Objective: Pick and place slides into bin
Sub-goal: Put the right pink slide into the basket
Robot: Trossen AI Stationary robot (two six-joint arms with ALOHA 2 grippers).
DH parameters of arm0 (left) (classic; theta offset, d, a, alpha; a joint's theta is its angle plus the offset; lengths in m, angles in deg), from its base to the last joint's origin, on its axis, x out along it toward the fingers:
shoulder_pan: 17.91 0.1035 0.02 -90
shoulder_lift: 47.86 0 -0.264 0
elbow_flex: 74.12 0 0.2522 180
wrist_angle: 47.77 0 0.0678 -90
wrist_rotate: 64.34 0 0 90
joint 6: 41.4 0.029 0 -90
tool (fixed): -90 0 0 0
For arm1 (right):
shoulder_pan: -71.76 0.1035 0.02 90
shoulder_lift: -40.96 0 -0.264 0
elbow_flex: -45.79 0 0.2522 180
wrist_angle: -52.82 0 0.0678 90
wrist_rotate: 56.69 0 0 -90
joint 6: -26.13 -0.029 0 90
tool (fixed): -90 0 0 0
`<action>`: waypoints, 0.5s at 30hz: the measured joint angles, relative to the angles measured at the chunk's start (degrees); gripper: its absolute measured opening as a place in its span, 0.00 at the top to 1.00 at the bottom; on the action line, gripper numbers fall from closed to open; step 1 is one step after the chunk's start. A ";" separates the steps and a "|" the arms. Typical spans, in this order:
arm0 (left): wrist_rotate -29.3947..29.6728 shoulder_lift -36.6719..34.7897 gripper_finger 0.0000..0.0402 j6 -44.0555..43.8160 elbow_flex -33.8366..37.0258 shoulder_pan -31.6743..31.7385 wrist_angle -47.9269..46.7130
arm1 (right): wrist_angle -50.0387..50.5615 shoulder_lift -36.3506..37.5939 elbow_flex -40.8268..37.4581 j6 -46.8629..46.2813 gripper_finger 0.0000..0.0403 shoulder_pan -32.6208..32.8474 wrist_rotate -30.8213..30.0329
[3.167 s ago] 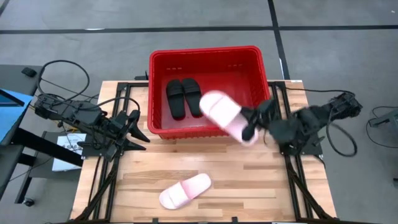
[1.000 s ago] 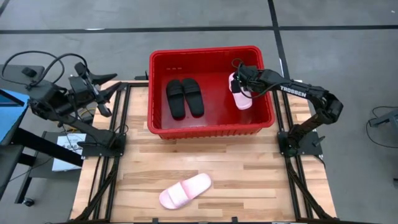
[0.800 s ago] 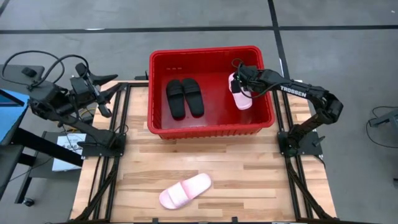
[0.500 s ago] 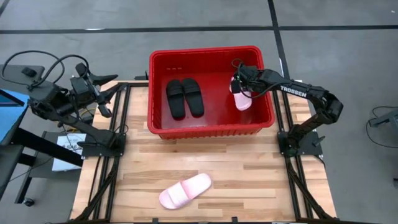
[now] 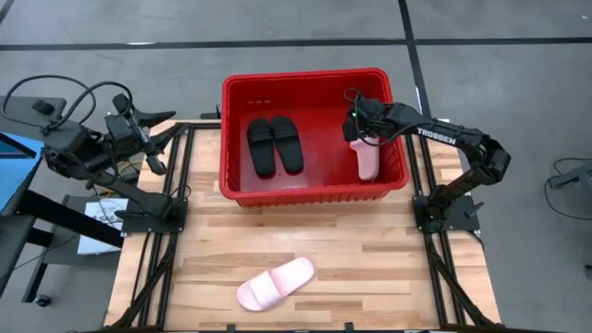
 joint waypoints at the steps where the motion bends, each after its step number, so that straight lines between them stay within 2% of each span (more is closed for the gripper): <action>1: 0.00 0.00 0.66 -0.02 0.00 0.01 -0.17 | 0.02 -0.02 -0.02 1.03 0.66 0.06 0.48; 8: 0.00 0.00 0.66 -0.49 0.00 0.01 -1.21 | -0.37 -0.09 -0.13 10.31 0.67 2.67 4.49; 15: 0.00 0.00 0.66 -1.03 0.00 0.00 -1.20 | 1.48 -0.11 0.24 20.96 0.68 6.79 4.39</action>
